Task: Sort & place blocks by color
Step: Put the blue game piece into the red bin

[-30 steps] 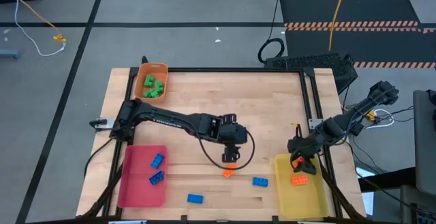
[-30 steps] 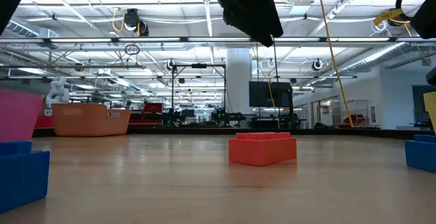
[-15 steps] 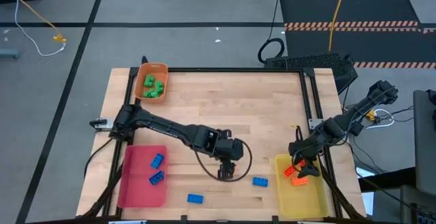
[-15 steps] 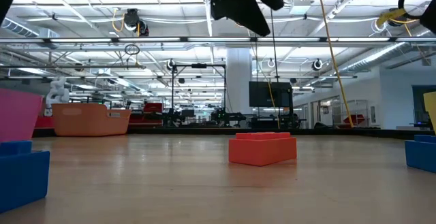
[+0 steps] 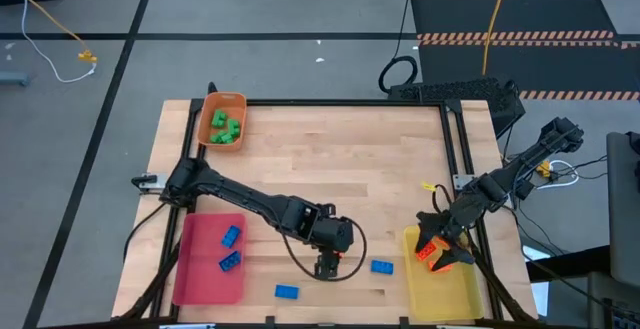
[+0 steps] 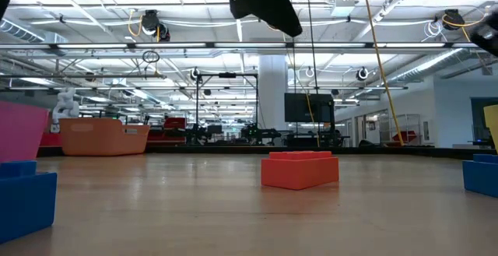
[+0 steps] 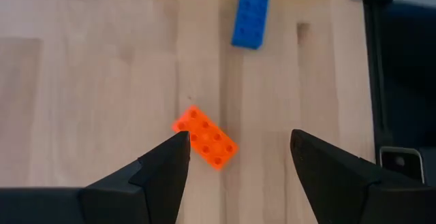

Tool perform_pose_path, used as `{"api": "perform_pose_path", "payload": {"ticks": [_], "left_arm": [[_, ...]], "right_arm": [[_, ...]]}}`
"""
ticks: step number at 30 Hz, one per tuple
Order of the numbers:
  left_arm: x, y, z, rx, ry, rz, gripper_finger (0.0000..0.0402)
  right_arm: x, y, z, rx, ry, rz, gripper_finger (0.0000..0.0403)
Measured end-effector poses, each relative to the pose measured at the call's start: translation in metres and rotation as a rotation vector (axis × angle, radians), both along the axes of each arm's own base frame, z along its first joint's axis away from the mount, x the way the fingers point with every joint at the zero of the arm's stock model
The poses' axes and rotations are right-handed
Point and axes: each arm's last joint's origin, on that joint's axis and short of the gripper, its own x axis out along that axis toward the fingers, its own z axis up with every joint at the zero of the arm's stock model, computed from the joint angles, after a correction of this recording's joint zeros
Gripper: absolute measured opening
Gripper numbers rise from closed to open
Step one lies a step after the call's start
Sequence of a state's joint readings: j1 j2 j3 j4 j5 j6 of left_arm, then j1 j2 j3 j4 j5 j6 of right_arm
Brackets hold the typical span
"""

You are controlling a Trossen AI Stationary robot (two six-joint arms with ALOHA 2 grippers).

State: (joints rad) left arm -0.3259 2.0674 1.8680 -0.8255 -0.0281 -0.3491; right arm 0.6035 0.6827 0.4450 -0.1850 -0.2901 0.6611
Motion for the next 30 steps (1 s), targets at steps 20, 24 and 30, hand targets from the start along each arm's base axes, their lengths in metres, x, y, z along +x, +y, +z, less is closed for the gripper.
{"api": "perform_pose_path", "payload": {"ticks": [20, 24, 30], "left_arm": [[0.012, -0.002, -0.053, 0.034, -0.266, 0.029, 0.0255], [0.002, 0.0, -0.049, 0.03, -0.354, 0.054, 0.0255], [-0.028, 0.009, -0.038, 0.004, -0.401, 0.108, 0.0255]], "right_arm": [[0.03, 0.003, -0.019, -0.452, -0.233, -0.307, 0.0329], [0.044, 0.012, -0.023, -0.557, -0.118, -0.263, 0.0329], [0.07, 0.028, -0.001, -0.709, 0.002, -0.19, 0.0329]]}}
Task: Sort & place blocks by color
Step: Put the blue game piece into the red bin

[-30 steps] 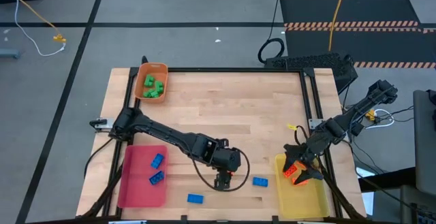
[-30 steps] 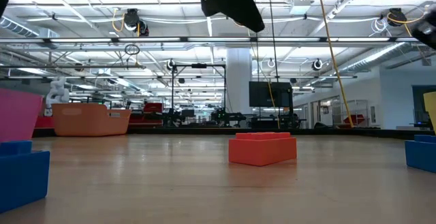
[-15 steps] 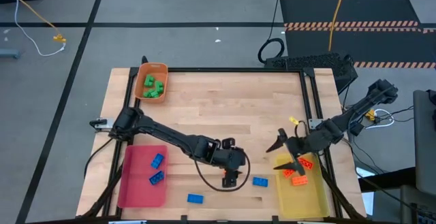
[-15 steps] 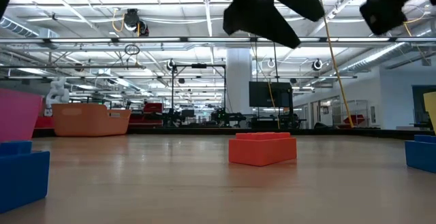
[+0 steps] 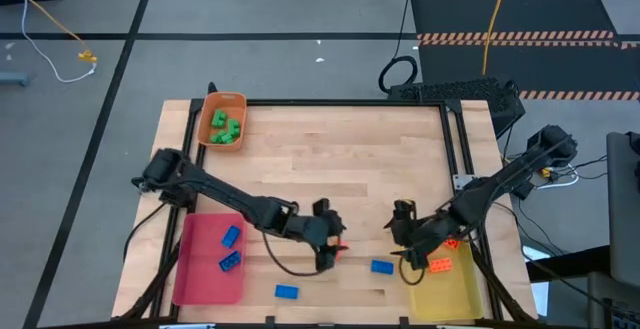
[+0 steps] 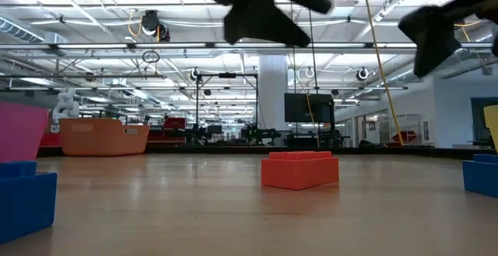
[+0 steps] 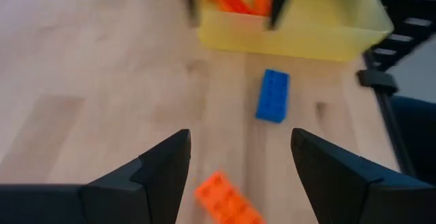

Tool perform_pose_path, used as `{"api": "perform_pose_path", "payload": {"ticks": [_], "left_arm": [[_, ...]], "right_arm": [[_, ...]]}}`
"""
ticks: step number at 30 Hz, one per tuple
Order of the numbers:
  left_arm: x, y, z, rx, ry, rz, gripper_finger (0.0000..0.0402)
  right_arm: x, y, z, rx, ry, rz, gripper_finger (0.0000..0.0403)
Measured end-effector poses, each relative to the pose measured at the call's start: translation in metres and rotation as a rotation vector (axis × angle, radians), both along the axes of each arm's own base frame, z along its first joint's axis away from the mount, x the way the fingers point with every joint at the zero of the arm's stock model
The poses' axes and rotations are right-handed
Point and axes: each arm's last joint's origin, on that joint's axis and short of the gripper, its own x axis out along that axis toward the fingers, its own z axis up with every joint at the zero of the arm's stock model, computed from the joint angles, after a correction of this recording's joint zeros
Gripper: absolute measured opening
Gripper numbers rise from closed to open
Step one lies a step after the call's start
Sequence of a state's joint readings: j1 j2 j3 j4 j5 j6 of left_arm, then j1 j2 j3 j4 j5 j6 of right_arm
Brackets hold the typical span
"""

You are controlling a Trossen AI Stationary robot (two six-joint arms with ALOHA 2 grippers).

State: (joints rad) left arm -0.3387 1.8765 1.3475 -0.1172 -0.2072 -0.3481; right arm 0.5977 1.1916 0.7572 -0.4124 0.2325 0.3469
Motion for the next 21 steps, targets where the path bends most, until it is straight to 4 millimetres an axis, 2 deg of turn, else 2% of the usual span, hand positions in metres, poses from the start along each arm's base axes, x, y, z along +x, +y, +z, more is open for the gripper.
{"api": "perform_pose_path", "payload": {"ticks": [4, 8, 13, 18, 21], "left_arm": [[-0.02, 0.002, 0.004, -0.006, -0.06, 0.05, 0.0255], [-0.036, 0.001, -0.002, -0.006, -0.059, 0.088, 0.0255], [-0.048, 0.003, -0.01, 0.013, -0.028, 0.118, 0.0255], [-0.049, 0.003, -0.013, 0.02, -0.027, 0.121, 0.0255], [-0.049, 0.003, -0.013, 0.021, -0.026, 0.124, 0.0255]], "right_arm": [[0.019, 0.006, 0.015, -0.058, 0.093, -0.024, 0.0329], [0.042, 0.009, 0.02, -0.054, 0.21, -0.047, 0.0329], [0.065, 0.01, 0.005, -0.026, 0.358, -0.068, 0.0329], [0.071, 0.014, -0.018, 0.041, 0.501, -0.076, 0.0329], [0.074, 0.019, -0.025, 0.078, 0.528, -0.087, 0.0329]]}}
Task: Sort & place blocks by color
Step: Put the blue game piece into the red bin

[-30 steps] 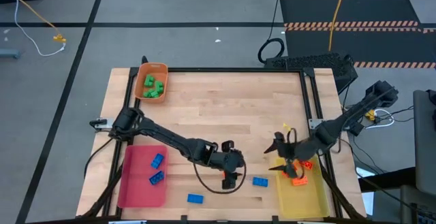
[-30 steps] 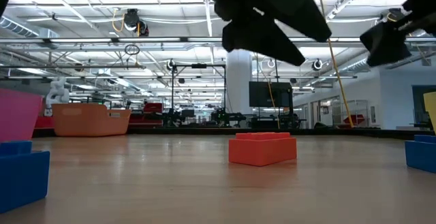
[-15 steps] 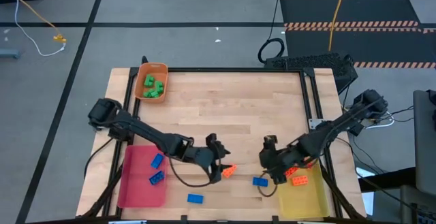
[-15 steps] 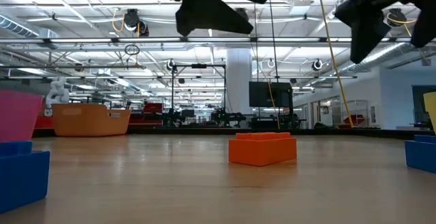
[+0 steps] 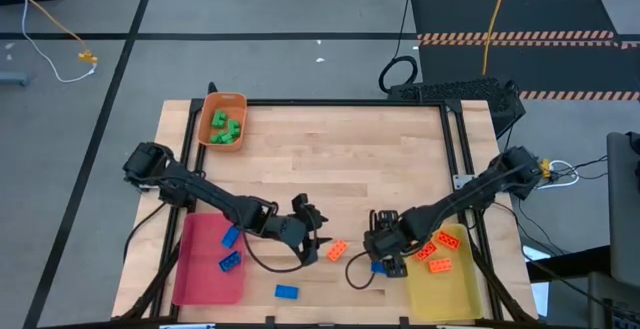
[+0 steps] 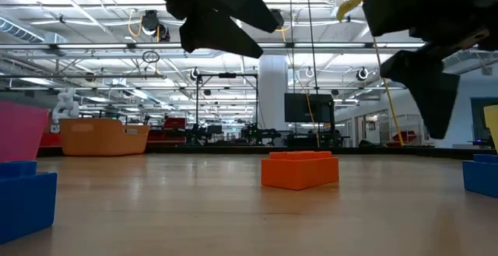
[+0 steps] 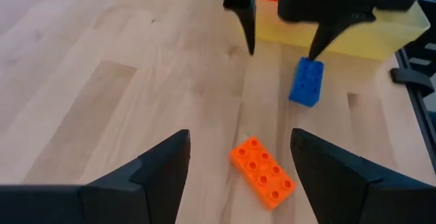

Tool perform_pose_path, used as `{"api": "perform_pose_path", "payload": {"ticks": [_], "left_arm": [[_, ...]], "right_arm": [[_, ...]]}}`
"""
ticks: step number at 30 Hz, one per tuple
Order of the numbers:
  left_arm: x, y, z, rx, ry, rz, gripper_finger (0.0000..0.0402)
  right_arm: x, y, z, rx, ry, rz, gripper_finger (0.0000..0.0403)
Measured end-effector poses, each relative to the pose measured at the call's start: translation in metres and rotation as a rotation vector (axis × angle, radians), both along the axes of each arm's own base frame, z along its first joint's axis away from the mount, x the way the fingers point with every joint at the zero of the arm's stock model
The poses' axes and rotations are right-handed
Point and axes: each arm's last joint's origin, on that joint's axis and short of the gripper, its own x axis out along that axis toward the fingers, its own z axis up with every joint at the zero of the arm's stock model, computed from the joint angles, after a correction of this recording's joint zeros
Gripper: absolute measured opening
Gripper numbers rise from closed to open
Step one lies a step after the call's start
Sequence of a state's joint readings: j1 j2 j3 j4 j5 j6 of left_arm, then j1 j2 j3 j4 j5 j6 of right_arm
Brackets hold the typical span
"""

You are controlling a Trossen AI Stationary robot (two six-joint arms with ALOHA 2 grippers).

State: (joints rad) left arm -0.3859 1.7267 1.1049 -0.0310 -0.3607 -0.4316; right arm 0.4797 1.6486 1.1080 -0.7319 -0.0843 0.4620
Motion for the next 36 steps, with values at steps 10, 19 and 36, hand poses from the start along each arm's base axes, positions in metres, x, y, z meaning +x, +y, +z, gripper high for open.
{"api": "perform_pose_path", "payload": {"ticks": [10, 19, 36], "left_arm": [[-0.002, -0.006, 0.0, -0.008, 0.002, -0.011, 0.0255], [-0.005, -0.013, 0.0, -0.023, -0.004, -0.023, 0.0255], [-0.005, -0.015, 0.001, -0.026, -0.011, -0.028, 0.0255]], "right_arm": [[-0.002, 0.034, 0.003, 0.127, -0.092, -0.067, 0.0329], [0.001, 0.039, -0.016, 0.048, -0.073, -0.12, 0.0329], [0.004, 0.04, -0.043, -0.143, -0.086, -0.075, 0.0256]]}}
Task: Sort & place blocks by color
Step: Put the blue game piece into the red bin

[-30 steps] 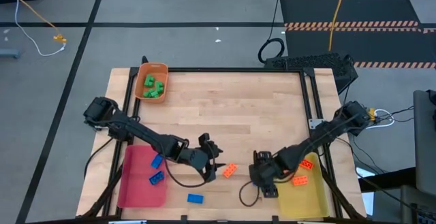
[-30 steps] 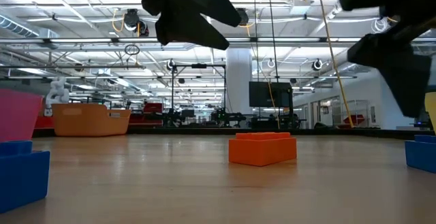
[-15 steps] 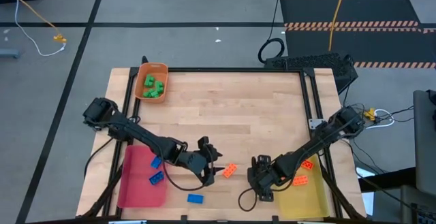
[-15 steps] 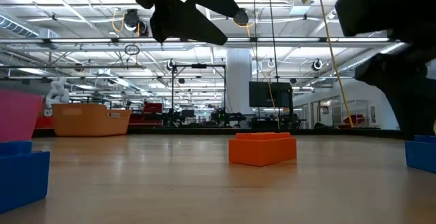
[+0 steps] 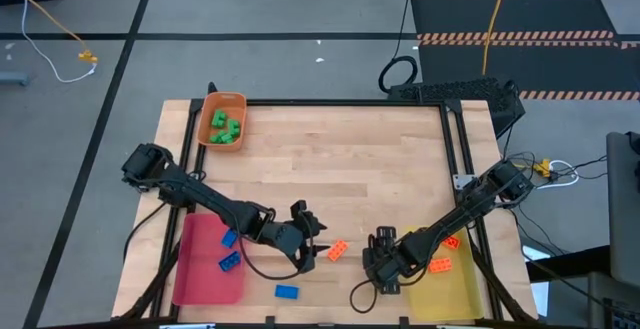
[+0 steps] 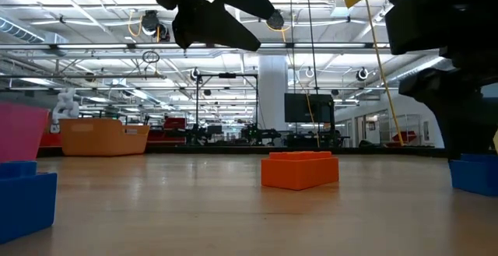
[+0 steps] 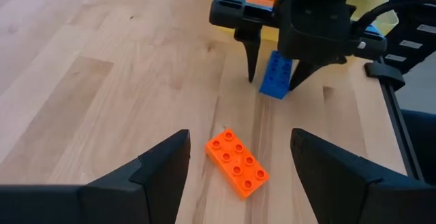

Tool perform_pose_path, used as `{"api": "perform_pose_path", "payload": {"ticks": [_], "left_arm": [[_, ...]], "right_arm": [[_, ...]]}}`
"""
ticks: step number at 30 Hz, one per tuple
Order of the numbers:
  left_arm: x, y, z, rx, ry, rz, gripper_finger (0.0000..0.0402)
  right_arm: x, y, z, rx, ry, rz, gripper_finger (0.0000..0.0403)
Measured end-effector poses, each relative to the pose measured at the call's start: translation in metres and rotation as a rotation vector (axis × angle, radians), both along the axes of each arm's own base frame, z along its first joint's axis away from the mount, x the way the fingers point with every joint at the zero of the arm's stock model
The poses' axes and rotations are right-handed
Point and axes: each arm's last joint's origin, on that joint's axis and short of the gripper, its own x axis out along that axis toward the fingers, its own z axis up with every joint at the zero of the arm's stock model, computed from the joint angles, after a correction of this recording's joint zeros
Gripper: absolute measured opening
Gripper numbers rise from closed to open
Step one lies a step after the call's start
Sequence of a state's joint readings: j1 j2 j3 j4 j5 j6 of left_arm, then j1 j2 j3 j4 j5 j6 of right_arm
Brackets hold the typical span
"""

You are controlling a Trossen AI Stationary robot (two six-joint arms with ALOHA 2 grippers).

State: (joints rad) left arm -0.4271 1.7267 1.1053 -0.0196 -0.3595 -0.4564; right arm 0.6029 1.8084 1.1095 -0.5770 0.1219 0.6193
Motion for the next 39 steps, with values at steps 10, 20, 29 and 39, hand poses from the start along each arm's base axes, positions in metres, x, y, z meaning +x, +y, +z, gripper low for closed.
{"api": "perform_pose_path", "payload": {"ticks": [10, 20, 29, 39], "left_arm": [[0.001, -0.001, 0.002, -0.026, -0.023, 0.009, 0.0255], [0.002, -0.001, 0.003, 0.113, -0.037, -0.085, 0.0255], [0.008, 0.0, 0.011, 0.294, -0.128, -0.195, 0.0255], [0.013, 0.009, 0.014, 0.28, -0.154, -0.152, 0.0255]], "right_arm": [[0.001, -0.004, 0.003, -0.045, -0.025, 0.043, 0.0132], [0.003, -0.027, 0.054, -0.166, -0.273, 0.04, 0.0132], [0.016, -0.034, 0.118, -0.22, -0.75, 0.066, 0.0132], [0.023, -0.03, 0.118, -0.223, -0.847, 0.1, 0.0132]]}}
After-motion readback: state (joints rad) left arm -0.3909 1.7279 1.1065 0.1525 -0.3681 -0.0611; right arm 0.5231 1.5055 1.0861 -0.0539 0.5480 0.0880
